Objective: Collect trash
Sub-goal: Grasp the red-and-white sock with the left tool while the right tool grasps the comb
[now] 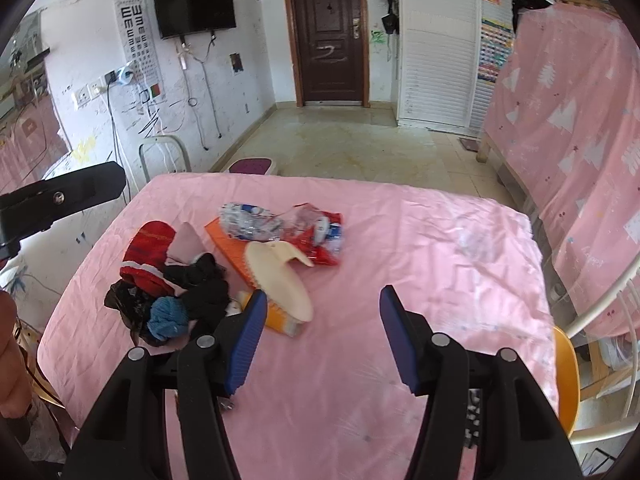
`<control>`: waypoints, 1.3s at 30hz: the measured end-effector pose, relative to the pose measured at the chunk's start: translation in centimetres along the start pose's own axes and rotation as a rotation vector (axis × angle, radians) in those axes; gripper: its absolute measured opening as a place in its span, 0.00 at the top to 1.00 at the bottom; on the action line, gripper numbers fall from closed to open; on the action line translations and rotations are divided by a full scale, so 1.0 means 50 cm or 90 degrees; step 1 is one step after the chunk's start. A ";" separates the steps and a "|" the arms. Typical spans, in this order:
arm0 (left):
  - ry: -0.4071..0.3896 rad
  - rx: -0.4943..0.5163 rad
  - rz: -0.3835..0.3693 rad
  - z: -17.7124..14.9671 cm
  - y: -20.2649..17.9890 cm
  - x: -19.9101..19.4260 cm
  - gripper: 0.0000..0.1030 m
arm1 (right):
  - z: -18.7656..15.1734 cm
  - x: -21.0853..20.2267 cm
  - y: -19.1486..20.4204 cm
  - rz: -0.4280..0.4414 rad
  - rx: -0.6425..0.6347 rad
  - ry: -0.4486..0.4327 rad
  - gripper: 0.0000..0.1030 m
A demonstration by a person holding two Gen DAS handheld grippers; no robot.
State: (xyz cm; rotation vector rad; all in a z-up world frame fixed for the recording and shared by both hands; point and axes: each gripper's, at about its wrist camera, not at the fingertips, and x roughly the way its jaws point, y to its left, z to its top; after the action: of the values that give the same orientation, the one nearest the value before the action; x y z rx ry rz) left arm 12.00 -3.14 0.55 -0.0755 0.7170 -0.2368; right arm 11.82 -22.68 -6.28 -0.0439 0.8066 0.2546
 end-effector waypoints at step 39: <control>0.174 -0.138 -0.037 -0.045 0.114 0.165 0.92 | 0.023 0.118 0.027 0.017 -0.017 0.039 0.99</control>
State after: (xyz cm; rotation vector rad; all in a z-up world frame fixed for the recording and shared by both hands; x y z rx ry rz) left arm 17.63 0.43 -7.30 -0.2746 1.0117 -0.2261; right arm 16.20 -19.99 -9.65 -0.0667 0.8656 0.2912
